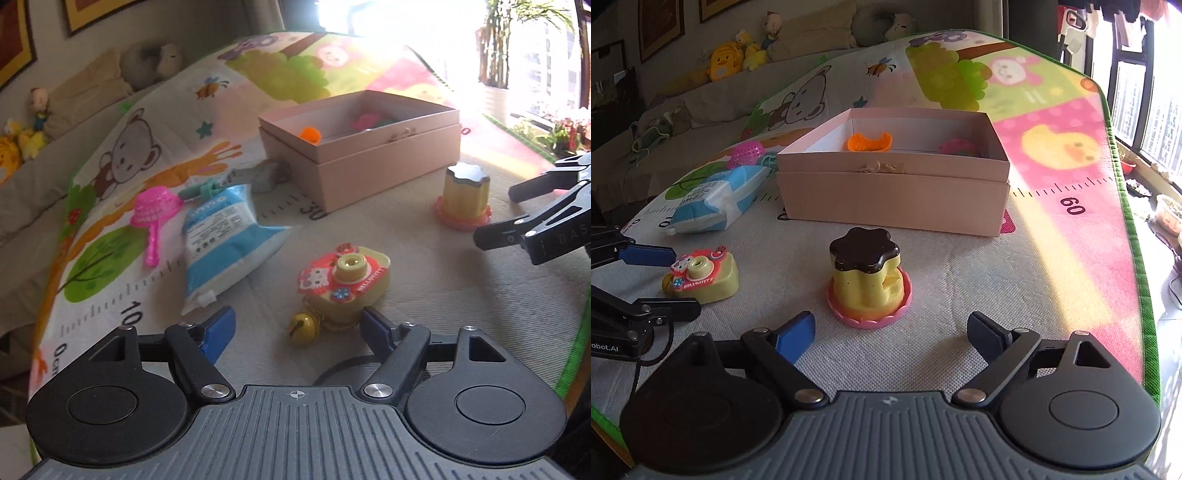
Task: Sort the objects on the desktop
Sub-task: 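Grasp the Hello Kitty toy with the left gripper, then drop the Hello Kitty toy into the pink box with the left gripper while the right grasps the pudding toy, then drop the yellow pudding toy into the pink box with the right gripper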
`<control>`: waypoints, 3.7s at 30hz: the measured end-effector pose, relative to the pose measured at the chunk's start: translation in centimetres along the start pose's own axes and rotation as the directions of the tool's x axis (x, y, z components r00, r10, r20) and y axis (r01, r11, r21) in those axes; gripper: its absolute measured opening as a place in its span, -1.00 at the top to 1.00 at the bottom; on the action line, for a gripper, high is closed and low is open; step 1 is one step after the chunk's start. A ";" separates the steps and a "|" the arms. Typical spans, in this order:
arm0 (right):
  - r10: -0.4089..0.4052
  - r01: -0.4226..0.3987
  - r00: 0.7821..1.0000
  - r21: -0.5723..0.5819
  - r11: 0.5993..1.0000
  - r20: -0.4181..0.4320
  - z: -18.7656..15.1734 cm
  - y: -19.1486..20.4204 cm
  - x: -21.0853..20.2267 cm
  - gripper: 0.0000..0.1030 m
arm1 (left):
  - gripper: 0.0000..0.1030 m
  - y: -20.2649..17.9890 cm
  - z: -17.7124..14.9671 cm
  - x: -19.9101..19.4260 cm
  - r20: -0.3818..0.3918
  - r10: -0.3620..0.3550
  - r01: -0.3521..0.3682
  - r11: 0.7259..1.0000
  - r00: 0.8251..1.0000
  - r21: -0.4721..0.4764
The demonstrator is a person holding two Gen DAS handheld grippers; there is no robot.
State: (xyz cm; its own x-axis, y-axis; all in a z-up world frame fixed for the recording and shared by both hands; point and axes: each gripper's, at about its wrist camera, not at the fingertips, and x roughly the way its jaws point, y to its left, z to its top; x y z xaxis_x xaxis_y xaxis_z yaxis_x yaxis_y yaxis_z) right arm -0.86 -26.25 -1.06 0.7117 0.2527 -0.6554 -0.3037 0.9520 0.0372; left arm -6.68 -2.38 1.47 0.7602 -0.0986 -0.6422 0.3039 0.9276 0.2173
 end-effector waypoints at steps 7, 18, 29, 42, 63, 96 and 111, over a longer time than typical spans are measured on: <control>-0.010 0.010 1.000 -0.019 1.000 0.016 -0.3 0.5 0.2 -0.90 | -0.60 0.0 1.0 -1.0 -0.036 -0.225 0.216 0.962 0.974 -0.168; 0.002 -0.001 0.999 -0.014 1.000 0.032 -0.4 0.7 -0.3 -0.88 | -0.31 -1.8 4.0 3.9 -0.055 -0.090 0.080 0.983 0.994 -0.163; 0.032 -0.029 0.999 -0.095 0.995 0.029 2.7 2.5 0.4 -0.12 | -0.19 -1.5 1.7 -1.9 0.018 -0.106 0.107 0.993 0.994 -0.053; 0.056 -0.034 0.959 -0.086 0.996 0.279 13.0 -2.0 -9.8 0.70 | -0.18 -2.4 11.3 -7.3 0.380 -0.082 0.050 0.994 0.921 0.092; 0.019 -0.019 1.000 0.066 0.998 0.000 4.4 -7.3 0.0 -0.57 | -0.87 -1.8 8.6 1.9 0.081 -0.079 0.089 0.989 0.994 -0.121; 0.136 -0.134 0.991 -0.185 0.974 0.003 18.1 5.7 6.3 -0.11 | -0.99 5.0 2.7 1.3 0.051 0.057 -0.040 0.954 0.997 -0.298; -0.076 -0.012 0.948 -0.271 0.962 -0.310 22.2 15.1 22.2 0.67 | -0.99 8.3 3.4 5.5 0.026 0.085 -0.073 0.949 0.996 -0.308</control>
State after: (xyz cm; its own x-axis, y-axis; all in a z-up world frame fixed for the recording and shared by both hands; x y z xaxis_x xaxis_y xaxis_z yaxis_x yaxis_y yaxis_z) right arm 24.39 -2.38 1.69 0.5009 0.1133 -0.8580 -0.4725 0.8664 -0.1614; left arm 1.97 3.59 2.23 0.7979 -0.0292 -0.6020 0.0566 0.9980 0.0266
